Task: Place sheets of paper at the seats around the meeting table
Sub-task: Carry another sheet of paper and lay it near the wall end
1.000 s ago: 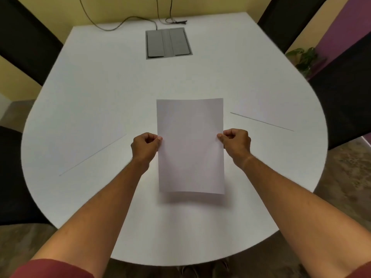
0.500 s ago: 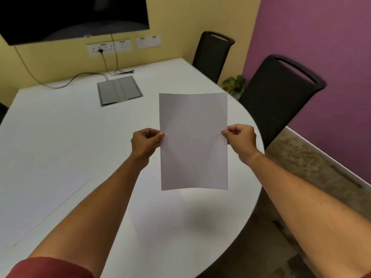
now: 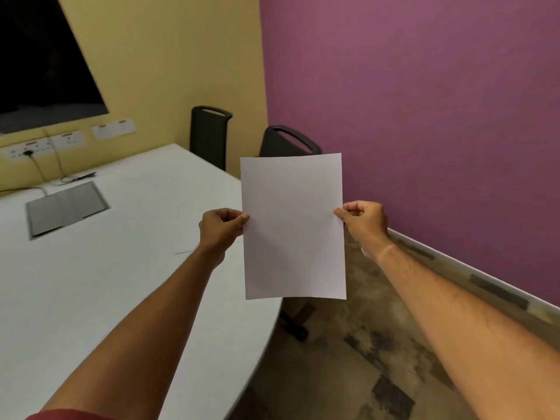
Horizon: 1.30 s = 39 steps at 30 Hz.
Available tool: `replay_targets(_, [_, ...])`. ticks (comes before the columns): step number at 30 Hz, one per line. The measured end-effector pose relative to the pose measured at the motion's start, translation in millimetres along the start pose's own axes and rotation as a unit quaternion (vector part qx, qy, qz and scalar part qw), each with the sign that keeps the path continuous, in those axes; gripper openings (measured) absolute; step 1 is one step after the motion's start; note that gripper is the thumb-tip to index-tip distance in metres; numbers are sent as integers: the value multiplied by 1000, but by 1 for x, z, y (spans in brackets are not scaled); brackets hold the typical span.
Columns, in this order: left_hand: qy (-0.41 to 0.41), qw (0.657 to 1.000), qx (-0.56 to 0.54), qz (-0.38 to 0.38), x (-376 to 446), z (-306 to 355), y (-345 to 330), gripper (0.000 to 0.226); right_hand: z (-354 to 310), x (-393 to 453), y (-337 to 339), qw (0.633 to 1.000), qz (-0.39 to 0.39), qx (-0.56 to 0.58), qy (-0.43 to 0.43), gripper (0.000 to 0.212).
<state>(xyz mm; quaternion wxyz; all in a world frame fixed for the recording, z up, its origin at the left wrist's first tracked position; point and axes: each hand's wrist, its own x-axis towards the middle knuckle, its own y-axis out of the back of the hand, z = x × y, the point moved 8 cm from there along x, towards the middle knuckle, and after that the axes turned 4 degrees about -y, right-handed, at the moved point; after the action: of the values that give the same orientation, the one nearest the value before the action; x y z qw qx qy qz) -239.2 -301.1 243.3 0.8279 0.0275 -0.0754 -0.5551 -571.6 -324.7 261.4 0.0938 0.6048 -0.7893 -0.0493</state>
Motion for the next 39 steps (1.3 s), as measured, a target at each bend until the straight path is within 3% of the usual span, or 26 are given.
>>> replay_targets(7, [-34,997,21,-73,8,35,-144,12,26,57,120,996,83,13,-18,12])
replay_targets(17, [-70,990,25,-117,113,41,-308,10,56,203,194,988,149,8,-28,6])
replay_targets(29, [-48,991,10,-125,284,53,-442,12,63,405,198,985,166,5,-45,15])
replay_targets(39, [-2,998,-21,-55,433,25,-527,12,85,620,160,995,98,17,-23,19])
